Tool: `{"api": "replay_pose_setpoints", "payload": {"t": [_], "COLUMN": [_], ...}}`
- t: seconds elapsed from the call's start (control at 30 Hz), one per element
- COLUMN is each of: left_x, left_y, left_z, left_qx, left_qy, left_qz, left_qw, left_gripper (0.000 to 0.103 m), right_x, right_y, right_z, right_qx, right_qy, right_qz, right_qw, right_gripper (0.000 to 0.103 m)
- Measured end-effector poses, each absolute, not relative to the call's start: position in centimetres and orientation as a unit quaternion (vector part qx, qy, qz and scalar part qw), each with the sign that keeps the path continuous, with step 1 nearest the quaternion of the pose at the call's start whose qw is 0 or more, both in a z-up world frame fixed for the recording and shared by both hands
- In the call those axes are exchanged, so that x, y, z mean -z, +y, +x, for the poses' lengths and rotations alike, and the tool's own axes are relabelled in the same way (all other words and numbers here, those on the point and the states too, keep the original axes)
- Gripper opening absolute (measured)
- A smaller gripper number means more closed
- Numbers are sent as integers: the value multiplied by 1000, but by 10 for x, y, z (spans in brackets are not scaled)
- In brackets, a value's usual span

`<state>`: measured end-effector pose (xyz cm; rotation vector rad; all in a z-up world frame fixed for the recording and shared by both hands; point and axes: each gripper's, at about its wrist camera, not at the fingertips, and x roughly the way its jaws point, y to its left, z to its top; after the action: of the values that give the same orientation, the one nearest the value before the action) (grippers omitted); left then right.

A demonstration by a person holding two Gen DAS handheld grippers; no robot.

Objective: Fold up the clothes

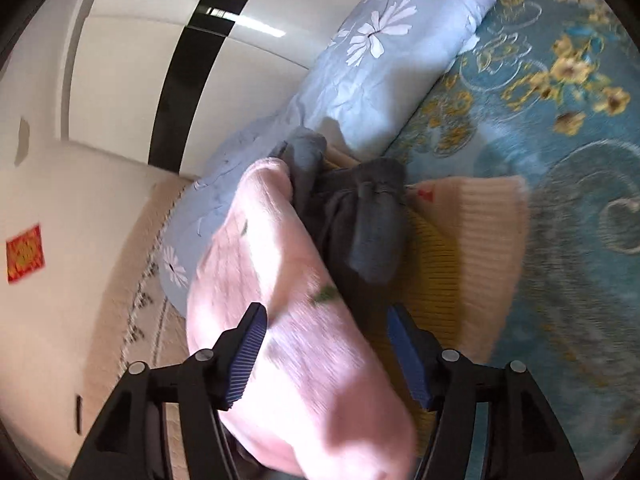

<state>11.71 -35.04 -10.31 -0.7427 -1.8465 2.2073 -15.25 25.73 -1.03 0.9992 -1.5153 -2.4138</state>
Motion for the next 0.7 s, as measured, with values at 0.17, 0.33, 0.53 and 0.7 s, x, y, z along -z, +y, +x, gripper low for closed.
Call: {"api": "replay_pose_setpoints", "payload": {"t": [0.17,0.33,0.53,0.7], "left_x": [100,96,81,73], "left_y": [-348,-345,-339,-338], "left_z": [116,118,122,129], "left_qx": [-744,-753,-785,-798], "left_qy": [-612,-602,-561,-545], "left_qz": [-251,-251,-248,-238], "left_qw": [89,89,87,92], "left_gripper": [14,14,14,14], "right_x": [-6,-43,-99,-132], "right_y": [238,235,282,369], "right_z": [-151,-124,-50,26], "right_qx": [817,849,878,891], "right_qy": [-452,-395,-382,-407], "right_qz": [355,345,274,204], "right_qw": [49,67,88,6], "right_gripper": [45,12,11,10]}}
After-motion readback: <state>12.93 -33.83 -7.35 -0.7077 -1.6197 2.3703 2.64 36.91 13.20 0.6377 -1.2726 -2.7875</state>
